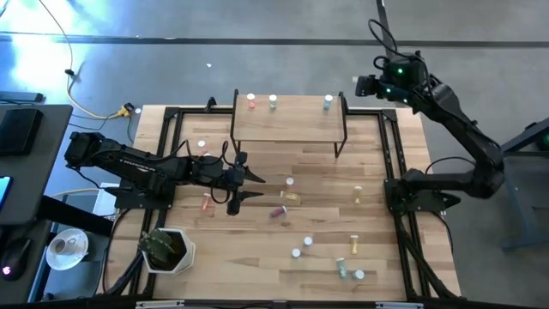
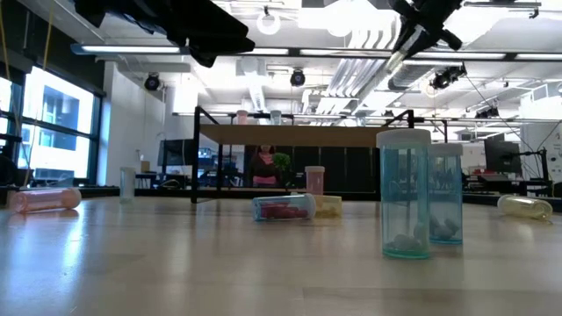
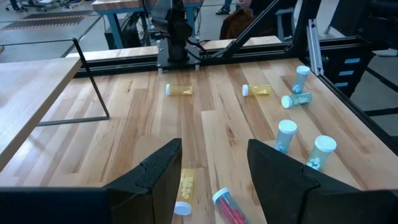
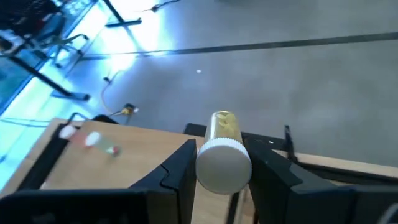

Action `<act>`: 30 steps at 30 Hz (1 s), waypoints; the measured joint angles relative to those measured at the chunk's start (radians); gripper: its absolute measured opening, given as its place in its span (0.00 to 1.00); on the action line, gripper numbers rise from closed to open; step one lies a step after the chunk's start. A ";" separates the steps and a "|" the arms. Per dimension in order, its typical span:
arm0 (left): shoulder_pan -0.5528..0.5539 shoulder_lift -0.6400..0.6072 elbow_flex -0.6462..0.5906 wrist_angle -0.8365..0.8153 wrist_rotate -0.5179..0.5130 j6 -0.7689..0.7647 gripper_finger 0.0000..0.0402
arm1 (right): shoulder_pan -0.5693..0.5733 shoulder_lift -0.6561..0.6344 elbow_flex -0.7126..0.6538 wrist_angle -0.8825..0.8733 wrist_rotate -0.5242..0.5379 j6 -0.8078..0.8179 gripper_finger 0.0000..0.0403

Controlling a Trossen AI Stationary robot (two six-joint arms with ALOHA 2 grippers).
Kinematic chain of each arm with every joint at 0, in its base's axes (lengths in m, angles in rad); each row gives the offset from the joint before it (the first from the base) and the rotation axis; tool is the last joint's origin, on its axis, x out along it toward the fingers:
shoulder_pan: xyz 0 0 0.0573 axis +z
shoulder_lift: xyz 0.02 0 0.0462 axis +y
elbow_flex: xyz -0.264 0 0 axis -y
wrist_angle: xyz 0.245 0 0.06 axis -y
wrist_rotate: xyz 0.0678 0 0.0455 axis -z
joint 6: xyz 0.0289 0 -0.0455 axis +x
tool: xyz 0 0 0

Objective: Pick and place medicine bottles onto shelf by color
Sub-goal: Put the yellow medicine bottle on the shelf

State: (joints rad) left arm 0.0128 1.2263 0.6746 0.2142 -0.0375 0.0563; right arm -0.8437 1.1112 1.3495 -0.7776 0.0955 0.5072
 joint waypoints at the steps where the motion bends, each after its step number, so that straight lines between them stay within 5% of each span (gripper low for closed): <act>1: 0.000 0.000 0.000 0.000 0.000 0.000 0.43 | 0.011 0.006 0.000 0.015 -0.009 0.000 0.27; 10: 0.000 0.000 0.000 0.000 0.000 0.000 0.43 | 0.133 0.072 0.000 0.172 -0.023 -0.018 0.27; 23: 0.000 0.000 0.000 0.000 0.000 0.000 0.43 | 0.165 0.171 0.000 0.302 -0.068 -0.043 0.27; 30: 0.000 0.000 0.000 0.000 0.000 0.000 0.44 | 0.164 0.291 0.190 0.216 -0.070 -0.123 0.27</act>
State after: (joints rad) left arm 0.0128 1.2266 0.6746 0.2146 -0.0375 0.0563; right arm -0.6800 1.4020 1.5399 -0.5617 0.0254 0.3844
